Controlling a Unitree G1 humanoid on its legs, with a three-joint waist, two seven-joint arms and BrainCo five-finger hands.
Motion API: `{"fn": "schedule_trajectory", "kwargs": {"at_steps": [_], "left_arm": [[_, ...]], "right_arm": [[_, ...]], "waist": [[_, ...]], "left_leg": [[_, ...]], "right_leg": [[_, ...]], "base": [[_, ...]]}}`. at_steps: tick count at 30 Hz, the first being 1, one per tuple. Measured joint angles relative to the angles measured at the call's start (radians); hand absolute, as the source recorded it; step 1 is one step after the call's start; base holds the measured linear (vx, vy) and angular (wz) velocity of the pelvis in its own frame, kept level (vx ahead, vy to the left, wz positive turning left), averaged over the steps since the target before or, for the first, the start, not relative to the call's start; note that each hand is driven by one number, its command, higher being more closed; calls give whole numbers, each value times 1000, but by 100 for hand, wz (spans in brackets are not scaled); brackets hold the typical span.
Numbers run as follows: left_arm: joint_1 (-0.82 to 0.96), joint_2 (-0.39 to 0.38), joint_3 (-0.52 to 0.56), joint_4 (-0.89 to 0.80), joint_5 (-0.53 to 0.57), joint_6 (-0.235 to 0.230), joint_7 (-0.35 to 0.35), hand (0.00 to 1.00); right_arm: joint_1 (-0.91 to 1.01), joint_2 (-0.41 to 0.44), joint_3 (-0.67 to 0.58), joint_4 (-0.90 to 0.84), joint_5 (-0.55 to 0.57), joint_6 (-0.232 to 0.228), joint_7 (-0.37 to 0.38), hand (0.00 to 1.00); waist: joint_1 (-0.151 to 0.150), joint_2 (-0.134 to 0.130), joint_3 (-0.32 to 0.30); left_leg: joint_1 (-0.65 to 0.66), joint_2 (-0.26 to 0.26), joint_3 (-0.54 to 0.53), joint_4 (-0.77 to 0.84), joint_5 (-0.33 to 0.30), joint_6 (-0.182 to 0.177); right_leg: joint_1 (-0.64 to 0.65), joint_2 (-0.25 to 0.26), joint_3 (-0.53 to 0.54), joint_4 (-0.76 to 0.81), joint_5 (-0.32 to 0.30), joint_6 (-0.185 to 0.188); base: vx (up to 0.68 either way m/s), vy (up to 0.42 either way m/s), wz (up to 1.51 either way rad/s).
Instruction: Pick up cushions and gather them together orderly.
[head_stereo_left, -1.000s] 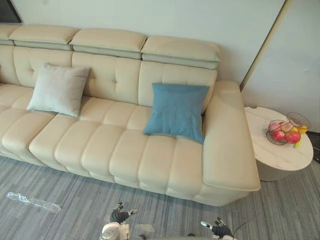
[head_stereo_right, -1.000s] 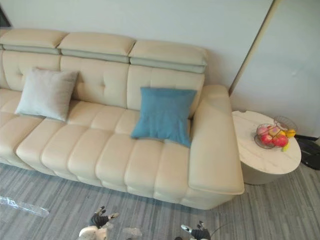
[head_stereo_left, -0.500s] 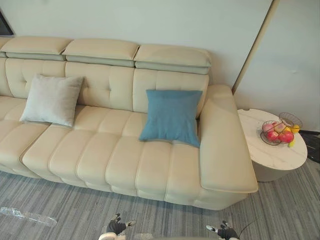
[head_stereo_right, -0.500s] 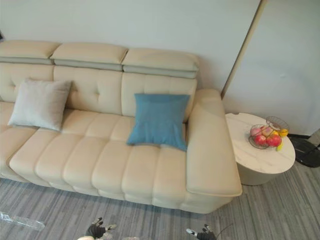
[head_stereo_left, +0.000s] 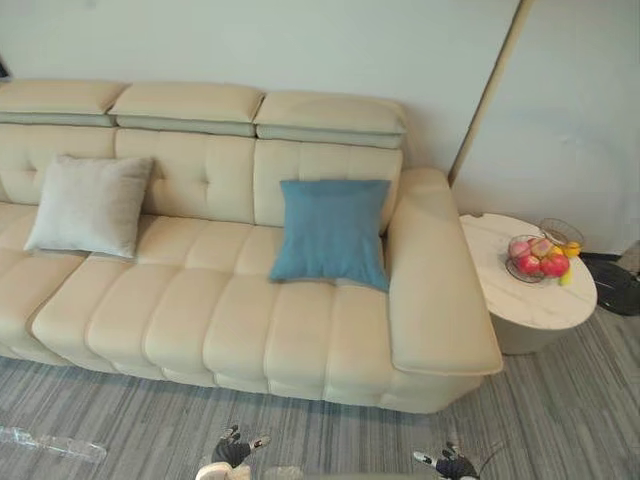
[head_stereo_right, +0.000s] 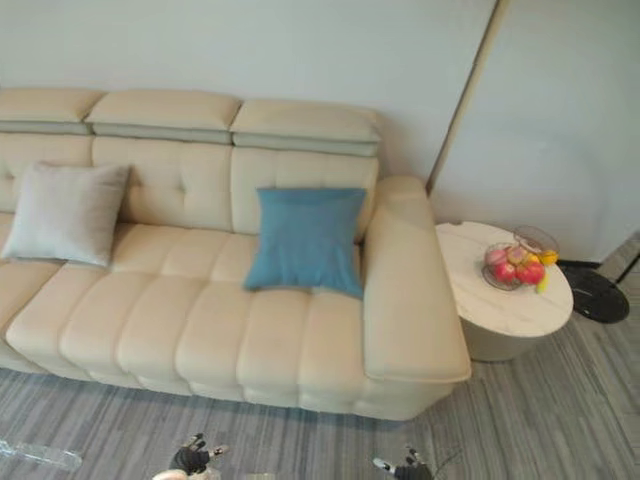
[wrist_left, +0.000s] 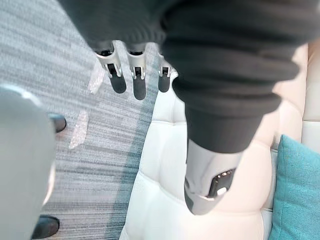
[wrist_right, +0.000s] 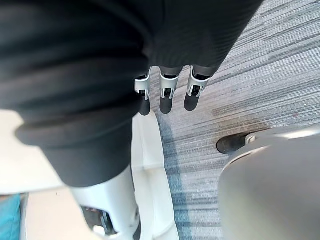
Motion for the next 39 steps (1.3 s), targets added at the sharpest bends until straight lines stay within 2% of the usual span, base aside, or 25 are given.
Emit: {"fn": "schedule_trajectory", "kwargs": {"at_steps": [2, 3, 4, 8, 9, 11, 12, 13, 15, 16, 17, 18, 20, 21, 22, 24, 25, 28, 30, 32, 34, 36, 37, 38, 39], "left_arm": [[-15, -17, 15, 0, -5, 0, 2, 0], [-16, -30, 22, 1, -9, 0, 3, 0], [-17, -34, 21, 1, -13, 0, 2, 0], [-42, -12, 21, 0, -16, 0, 3, 0], [-55, -6, 18, 0, -15, 0, 4, 0], [-70, -8, -1, 0, -14, 1, 4, 0], [-72, -8, -25, 0, -14, 4, 4, 0], [-70, -9, -30, 1, -14, 6, 3, 0], [-69, -5, -27, 6, -13, 9, 3, 0], [-74, -2, -27, 15, -12, 9, 2, 0], [-74, -6, -27, 20, -12, 6, 1, 0], [-78, -17, -29, 20, -10, 0, 1, 0], [-87, 1, -53, 22, -10, 11, 3, 0], [-73, 4, -56, 22, -10, 11, 2, 0], [-48, 13, -56, 27, -15, 21, 4, 0], [-36, 10, -63, 44, -15, 29, 3, 0], [-35, 7, -73, 43, -16, 27, 2, 0], [-42, 4, -102, 40, -16, 25, 1, 0], [-60, -2, -127, 31, -16, 25, 0, 0], [-57, -3, -132, 13, -17, 20, 2, 0], [-52, -3, -146, 8, -27, 15, 1, 0], [-55, -9, -157, 2, -37, 4, 1, 0], [-55, -13, -167, 1, -37, 1, 0, 0], [-53, -19, -170, 3, -37, 1, 0, 0], [-56, -18, -175, 5, -38, 4, 0, 0]], "right_arm": [[-17, 0, 13, -7, -10, 0, 0, 0], [-29, -1, 22, -30, -30, 1, -1, 0], [-37, 3, 29, -38, -36, 1, -1, 0], [-44, 41, 58, -76, -56, 4, 1, 0], [-55, 44, 75, -76, -69, 9, 2, 0], [-79, 49, 83, -75, -74, 15, 2, 0], [-83, 49, 84, -74, -73, 17, 3, 0], [-75, 46, 84, -73, -73, 17, 2, 0], [-69, 30, 98, -71, -74, 14, 2, 0], [-77, 27, 117, -60, -73, 12, 1, 0], [-95, 8, 123, -42, -74, 11, 2, 0], [-123, -13, 119, -26, -75, 21, 2, 0], [-122, -8, 113, -16, -75, 21, 3, 0], [-130, -6, 114, 1, -76, 22, 4, 0], [-141, -2, 119, 6, -76, 22, 4, 0], [-154, -12, 126, 5, -76, 22, 3, 0], [-150, -12, 126, 6, -75, 22, 3, 0], [-133, -11, 126, 8, -75, 21, 3, 0], [-132, -33, 124, 15, -75, 22, 2, 0], [-132, -45, 119, 31, -75, 22, 3, 0], [-135, -45, 111, 48, -75, 22, 3, 0], [-120, -47, 97, 54, -74, 22, 2, 0], [-116, -51, 90, 56, -70, 22, 2, 0], [-117, -59, 86, 53, -71, 22, 1, 0], [-114, -59, 82, 51, -72, 22, -2, 0]], "waist": [[9, 8, 10], [10, 33, 19], [7, 34, 23], [7, -4, 34], [7, -9, 43], [8, -11, 42], [7, -6, 46], [7, -4, 47], [-8, -3, 50], [-6, -2, 52], [4, 51, 30], [4, 68, 31], [-8, 58, 30], [6, 44, 22], [13, 35, 23], [1, 60, 24], [-1, 67, 21], [-8, 51, 21], [-11, 38, 32], [-4, 31, 36], [-1, 35, 37], [-3, 50, 45], [-1, 67, 45], [-1, 87, 46], [-5, 82, 41]], "left_leg": [[-33, 7, -68, 50, -26, 5], [-32, 28, -72, 54, -79, -10], [-31, 35, -39, 58, -94, -11], [-27, 48, 123, 72, -124, -6], [-32, 68, 192, 81, -130, 0], [-28, 92, 287, 74, -129, 2], [10, 100, 357, 62, -128, 0], [42, 99, 400, 58, -127, -1], [87, 81, 422, 83, -122, 13], [75, 81, 412, 97, -101, 69], [58, 89, 387, 17, -94, 126], [80, 97, 425, -56, -65, 3], [92, 78, 492, -63, -54, -15], [92, 82, 541, -36, -53, -17], [94, 98, 589, 20, -53, -17], [101, 156, 600, 104, -53, -17], [99, 218, 607, 214, -45, -17], [64, 336, 587, 466, 21, 39], [26, 271, 449, 476, -59, 56], [-18, 142, 246, 427, -116, 24], [-47, 38, 78, 333, -137, -5], [-84, -50, -120, 212, -146, -6], [-98, -74, -231, 137, -133, -22], [-107, -72, -270, 100, -75, -6], [-101, -76, -230, 91, -82, 27]], "right_leg": [[-43, 20, 67, -1, 18, 0], [-72, 48, 114, -4, 34, 0], [-90, 65, 156, -4, 51, 6], [-160, 95, 303, -16, 116, 14], [-190, 101, 298, -25, 148, -11], [-238, 96, 87, 35, 139, -94], [-262, 54, -158, 159, 68, -123], [-254, 30, -269, 209, 19, -134], [-235, 27, -329, 248, 26, -175], [-218, 55, -282, 171, 87, -180], [-204, 83, -248, 85, 130, -163], [-240, 44, -347, 276, -22, -180], [-219, -94, -467, 462, -199, -141], [-202, -140, -504, 464, -222, -133], [-191, -150, -520, 430, -228, -92], [-146, -74, -482, 353, -215, -99], [-107, -22, -450, 300, -202, -112], [-61, 35, -344, 255, -206, -134], [-59, 41, -247, 259, -209, -140], [-59, 41, -137, 262, -202, -139], [-57, 53, -31, 258, -192, -127], [-64, 78, 72, 238, -179, -106], [-71, 99, 117, 223, -170, -92], [-77, 123, 146, 215, -167, -83], [-70, 124, 190, 202, -156, -62]], "base": [[-49, -42, -112], [-21, 31, -135], [-19, 52, -146], [-64, 65, -126], [-53, 41, -144], [-21, 21, -149], [41, 37, -151], [48, 27, -157], [-12, -20, -139], [-81, -54, -139], [-92, -62, -144], [-49, -43, -109], [72, -96, -80], [105, -227, -135], [52, -248, -157], [86, -297, -121], [119, -337, -103], [86, -197, -106], [93, -66, -117], [97, 51, -170], [99, 157, -178], [52, 240, -157], [20, 214, -155], [83, 269, -140], [128, 290, -106]]}}
